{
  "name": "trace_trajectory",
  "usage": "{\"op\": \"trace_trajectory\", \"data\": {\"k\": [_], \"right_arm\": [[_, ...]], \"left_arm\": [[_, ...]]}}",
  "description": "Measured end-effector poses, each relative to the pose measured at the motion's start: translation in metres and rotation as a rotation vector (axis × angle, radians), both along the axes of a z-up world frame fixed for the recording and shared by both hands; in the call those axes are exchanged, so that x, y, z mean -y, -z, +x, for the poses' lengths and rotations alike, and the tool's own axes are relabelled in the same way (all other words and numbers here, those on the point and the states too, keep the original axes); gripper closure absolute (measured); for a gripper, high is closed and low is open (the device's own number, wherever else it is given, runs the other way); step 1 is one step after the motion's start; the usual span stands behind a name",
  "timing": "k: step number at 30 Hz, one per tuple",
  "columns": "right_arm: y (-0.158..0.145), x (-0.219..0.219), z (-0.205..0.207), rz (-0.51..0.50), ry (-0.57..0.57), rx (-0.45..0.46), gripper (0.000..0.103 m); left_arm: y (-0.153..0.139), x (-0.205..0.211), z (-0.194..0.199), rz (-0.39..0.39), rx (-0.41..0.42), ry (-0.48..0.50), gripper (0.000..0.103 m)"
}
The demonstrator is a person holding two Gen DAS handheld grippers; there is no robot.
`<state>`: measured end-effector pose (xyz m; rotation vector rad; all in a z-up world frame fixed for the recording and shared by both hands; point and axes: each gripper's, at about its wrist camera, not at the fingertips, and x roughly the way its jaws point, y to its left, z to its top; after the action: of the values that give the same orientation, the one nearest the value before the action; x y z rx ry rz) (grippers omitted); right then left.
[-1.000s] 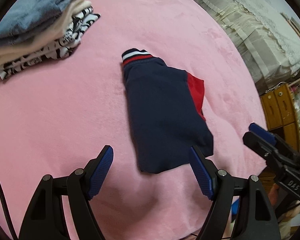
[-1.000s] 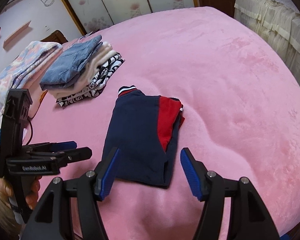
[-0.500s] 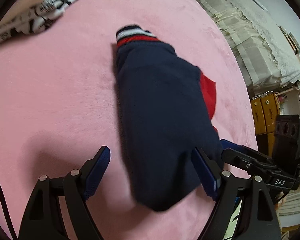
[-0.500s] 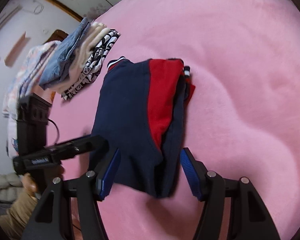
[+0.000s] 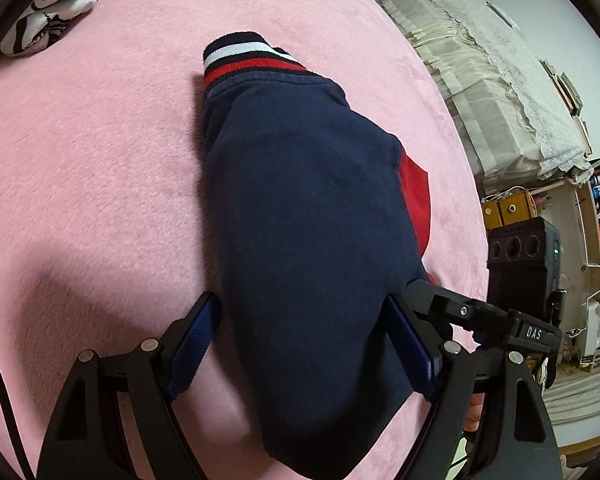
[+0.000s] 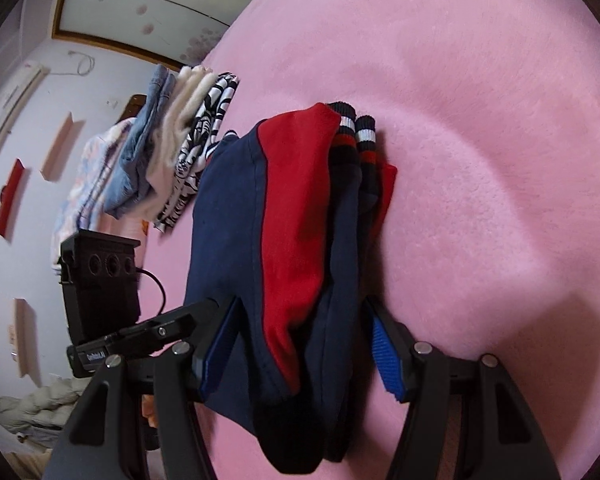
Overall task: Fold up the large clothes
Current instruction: 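Grasp the folded navy bundle from both sides with both tools, then carry the bundle with both tools onto the stack topped by jeans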
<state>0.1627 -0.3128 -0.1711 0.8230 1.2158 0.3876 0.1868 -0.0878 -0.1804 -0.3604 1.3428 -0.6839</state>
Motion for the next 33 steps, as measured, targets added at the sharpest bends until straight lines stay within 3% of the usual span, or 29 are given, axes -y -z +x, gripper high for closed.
{"op": "trace_trajectory", "data": {"k": [5,10,14,20,25,33], "right_arm": [[0.002,0.0,0.002,0.018,-0.01,0.014,0.048],[-0.003,-0.005,-0.002,-0.034,-0.026,0.047,0.067],[-0.01,-0.009,-0.008,-0.085,-0.022,0.07,0.071],[-0.017,-0.012,-0.014,-0.121,0.011,0.083,0.075],[-0.03,-0.017,-0.02,-0.169,0.015,0.113,0.078],[-0.05,-0.03,-0.038,-0.203,0.002,0.135,0.08]], "left_arm": [[0.001,0.005,0.002,-0.01,0.012,0.009,0.021],[-0.001,0.01,0.001,-0.002,0.021,0.015,0.026],[-0.01,0.014,-0.005,0.037,0.068,0.023,0.04],[-0.026,0.019,-0.014,0.099,0.118,0.016,0.053],[-0.042,0.024,-0.021,0.151,0.165,0.028,0.059],[-0.06,0.007,-0.039,0.162,0.177,0.021,0.061]]}}
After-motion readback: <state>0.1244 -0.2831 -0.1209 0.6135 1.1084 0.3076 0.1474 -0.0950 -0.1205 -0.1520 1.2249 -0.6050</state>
